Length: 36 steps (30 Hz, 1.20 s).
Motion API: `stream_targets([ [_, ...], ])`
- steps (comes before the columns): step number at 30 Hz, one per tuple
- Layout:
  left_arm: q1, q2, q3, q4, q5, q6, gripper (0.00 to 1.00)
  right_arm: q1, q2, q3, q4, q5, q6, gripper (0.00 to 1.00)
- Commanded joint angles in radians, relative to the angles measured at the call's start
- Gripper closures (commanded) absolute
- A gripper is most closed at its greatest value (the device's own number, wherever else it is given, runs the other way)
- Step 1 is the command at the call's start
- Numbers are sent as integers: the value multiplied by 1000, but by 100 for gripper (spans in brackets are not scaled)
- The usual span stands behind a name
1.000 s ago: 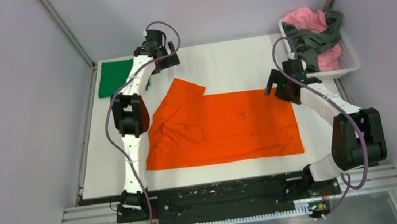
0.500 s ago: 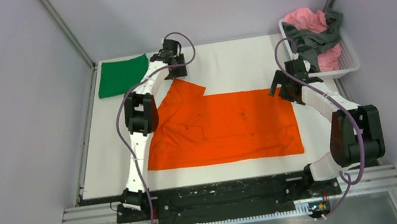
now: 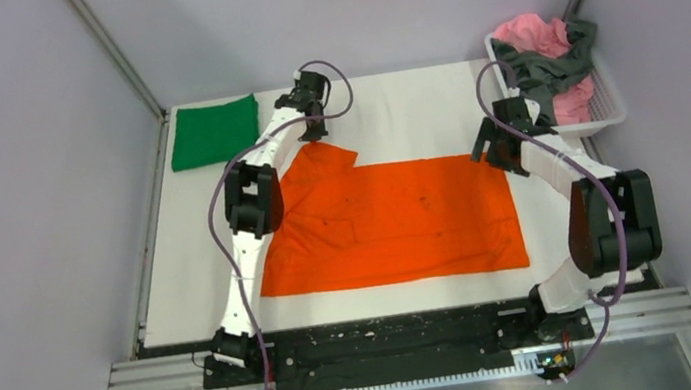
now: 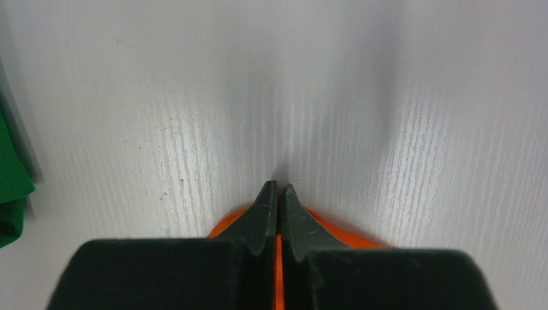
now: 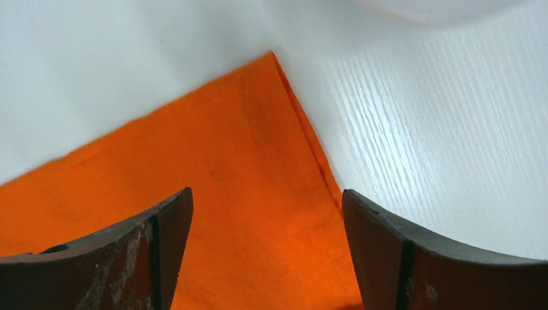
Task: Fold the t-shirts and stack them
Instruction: Grab the side of the flattened tshirt furthest away from the robot with both arms
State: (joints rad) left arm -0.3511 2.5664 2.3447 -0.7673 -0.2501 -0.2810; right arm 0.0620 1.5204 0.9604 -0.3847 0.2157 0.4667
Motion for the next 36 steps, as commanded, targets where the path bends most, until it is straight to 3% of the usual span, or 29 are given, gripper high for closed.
stream_targets([
  [1, 1, -65, -24, -48, -26, -11, 100, -7, 117, 152, 38, 59, 29, 19],
  [12, -9, -232, -146, 52, 4, -58, 100, 13, 453, 431, -8, 191, 45, 39],
  [24, -20, -386, -344, 103, -9, -90, 100, 53, 424, 301, -74, 270, 79, 47],
  [31, -28, -436, -408, 112, -17, -101, 100, 57, 413, 288, -65, 283, 81, 69],
  [36, -32, -472, -423, 90, 22, -104, 100, 71, 388, 336, -16, 275, 7, 98],
])
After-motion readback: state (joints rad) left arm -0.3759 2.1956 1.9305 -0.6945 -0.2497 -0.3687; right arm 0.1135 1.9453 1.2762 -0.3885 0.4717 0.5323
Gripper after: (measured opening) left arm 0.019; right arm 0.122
